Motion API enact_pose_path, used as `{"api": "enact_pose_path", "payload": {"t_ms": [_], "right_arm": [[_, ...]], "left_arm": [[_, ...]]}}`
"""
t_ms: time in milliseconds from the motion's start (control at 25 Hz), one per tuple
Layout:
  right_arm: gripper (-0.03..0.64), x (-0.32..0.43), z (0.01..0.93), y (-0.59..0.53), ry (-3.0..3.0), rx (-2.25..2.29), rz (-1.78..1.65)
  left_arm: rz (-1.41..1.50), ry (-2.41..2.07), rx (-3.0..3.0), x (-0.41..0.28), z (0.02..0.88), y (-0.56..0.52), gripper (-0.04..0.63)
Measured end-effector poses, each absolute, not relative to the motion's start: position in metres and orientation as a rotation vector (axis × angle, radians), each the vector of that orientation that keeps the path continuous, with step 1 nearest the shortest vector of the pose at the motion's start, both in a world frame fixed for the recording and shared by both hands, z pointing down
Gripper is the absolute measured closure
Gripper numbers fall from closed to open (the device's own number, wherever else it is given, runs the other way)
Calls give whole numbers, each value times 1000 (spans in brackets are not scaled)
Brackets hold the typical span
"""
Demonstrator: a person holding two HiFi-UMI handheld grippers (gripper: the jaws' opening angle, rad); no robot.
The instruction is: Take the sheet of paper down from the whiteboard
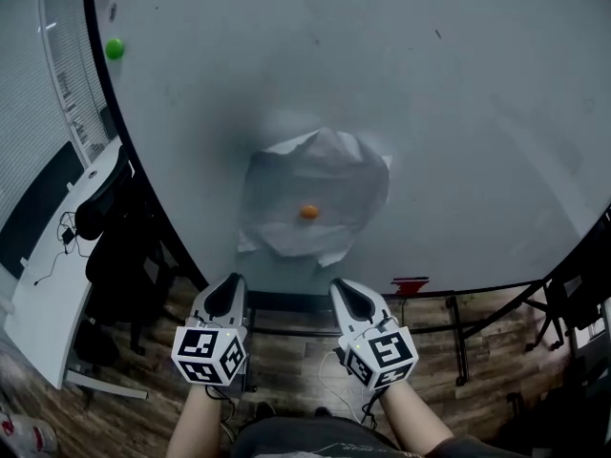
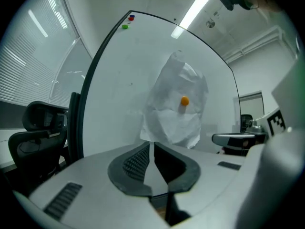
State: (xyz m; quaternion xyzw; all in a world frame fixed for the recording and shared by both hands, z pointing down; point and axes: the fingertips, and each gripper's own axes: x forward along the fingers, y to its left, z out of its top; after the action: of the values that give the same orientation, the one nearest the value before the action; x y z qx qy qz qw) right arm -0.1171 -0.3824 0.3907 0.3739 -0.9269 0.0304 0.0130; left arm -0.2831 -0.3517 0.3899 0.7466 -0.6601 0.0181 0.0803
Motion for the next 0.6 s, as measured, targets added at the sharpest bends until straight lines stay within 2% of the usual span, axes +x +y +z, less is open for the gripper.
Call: {"api": "enact_pose_path", "payload": {"t_ms": [40,80,120,160,600], "right_arm": [[592,-118,389,-383,-2880,1188,90],[592,-118,388,-384,-2870,1214,86],[592,-119,387,-385,-2861,1239,83],[592,-120,386,-387,-2852,1262,82],[592,-140,385,-388,-2779,1376,63]], "left_arm": [[39,-1972,2231,-288,389,-355,575],[23,-1965,2228,-292,389,-358,544],[10,-1954,2229,-296,389,-361,483],[5,-1942,2235,-298,388,-364,463],[45,-1807,2383,-298,389,-399,445]]}}
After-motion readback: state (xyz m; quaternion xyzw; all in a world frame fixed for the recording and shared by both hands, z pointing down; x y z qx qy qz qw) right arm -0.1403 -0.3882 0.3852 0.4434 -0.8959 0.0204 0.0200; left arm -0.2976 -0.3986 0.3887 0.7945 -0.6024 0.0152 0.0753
